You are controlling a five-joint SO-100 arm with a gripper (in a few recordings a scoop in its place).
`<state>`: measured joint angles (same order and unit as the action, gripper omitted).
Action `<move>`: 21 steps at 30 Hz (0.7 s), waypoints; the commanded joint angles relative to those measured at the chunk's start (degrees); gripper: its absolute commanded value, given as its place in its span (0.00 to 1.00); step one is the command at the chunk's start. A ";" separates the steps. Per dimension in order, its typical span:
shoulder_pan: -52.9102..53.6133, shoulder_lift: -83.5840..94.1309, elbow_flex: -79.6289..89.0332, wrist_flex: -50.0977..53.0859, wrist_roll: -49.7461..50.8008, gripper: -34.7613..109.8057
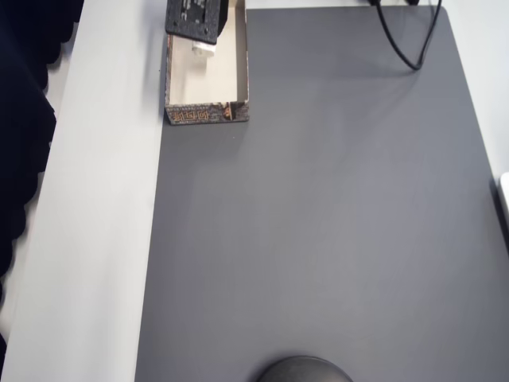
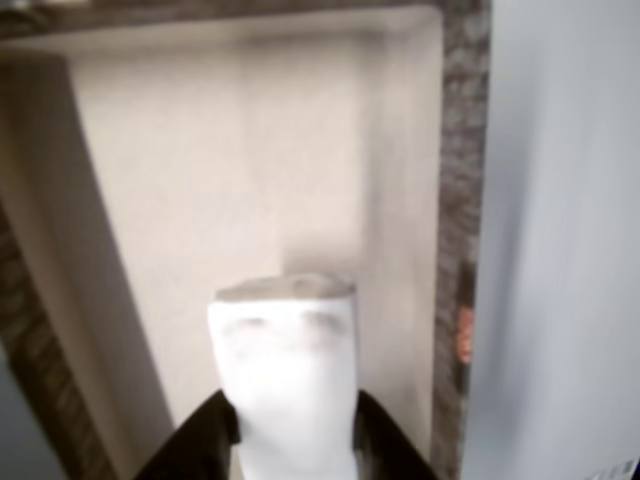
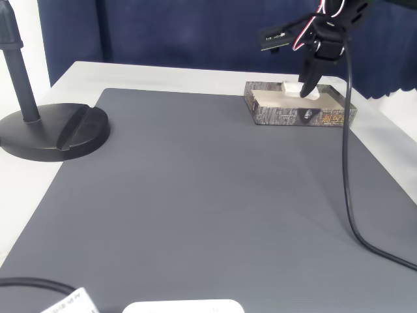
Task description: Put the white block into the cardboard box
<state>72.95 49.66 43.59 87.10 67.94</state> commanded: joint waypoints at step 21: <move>-3.08 -6.42 -9.67 0.44 0.79 0.23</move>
<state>70.84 42.28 38.76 87.10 68.47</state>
